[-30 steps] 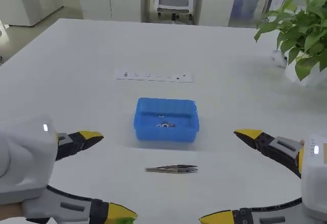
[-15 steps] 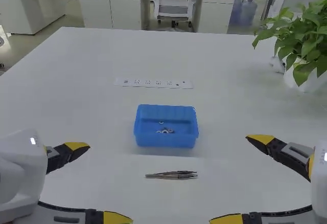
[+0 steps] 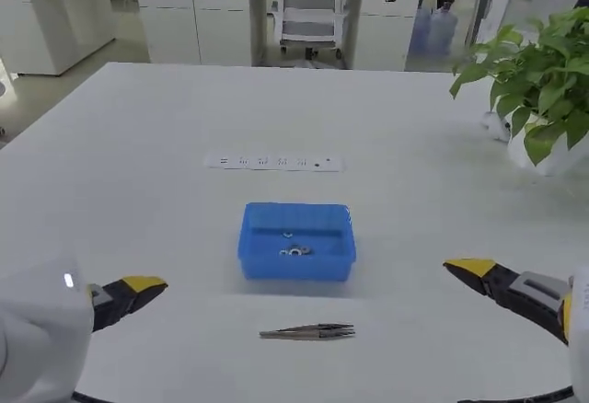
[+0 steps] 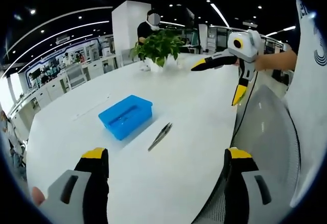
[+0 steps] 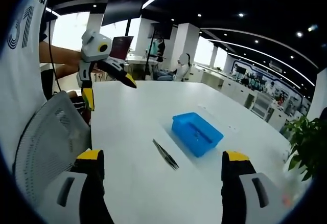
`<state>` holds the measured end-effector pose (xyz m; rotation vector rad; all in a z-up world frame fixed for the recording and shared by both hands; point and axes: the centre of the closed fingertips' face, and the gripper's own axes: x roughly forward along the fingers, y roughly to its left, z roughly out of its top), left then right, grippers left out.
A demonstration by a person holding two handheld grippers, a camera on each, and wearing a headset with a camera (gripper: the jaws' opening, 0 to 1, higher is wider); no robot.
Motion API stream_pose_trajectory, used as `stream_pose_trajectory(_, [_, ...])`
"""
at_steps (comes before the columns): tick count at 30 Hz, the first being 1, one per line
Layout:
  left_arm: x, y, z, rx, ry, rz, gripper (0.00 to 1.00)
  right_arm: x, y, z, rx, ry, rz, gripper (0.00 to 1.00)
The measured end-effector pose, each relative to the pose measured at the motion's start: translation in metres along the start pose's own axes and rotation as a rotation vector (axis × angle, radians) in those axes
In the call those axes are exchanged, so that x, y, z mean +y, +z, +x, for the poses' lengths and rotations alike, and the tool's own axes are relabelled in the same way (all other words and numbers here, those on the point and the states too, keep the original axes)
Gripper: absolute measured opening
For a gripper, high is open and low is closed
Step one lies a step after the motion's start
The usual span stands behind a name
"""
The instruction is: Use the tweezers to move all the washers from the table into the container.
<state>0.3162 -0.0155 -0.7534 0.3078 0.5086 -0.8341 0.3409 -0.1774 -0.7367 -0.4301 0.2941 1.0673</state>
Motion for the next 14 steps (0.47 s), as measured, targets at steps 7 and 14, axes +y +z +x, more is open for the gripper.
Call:
stream_pose_trajectory(7, [-0.0026,0.0004,-0.0047,-0.001,-0.007,-0.004,0.99,0.0050,-0.0014,0.0020,0.017,0.013,-0.002,0.97])
stream_pose_trajectory(14, [-0.0007,0.0025,-0.0102,0.001,0.002,-0.006,0.99,0.0018,0.0023,-0.0001,0.010,0.000,0.002,0.95])
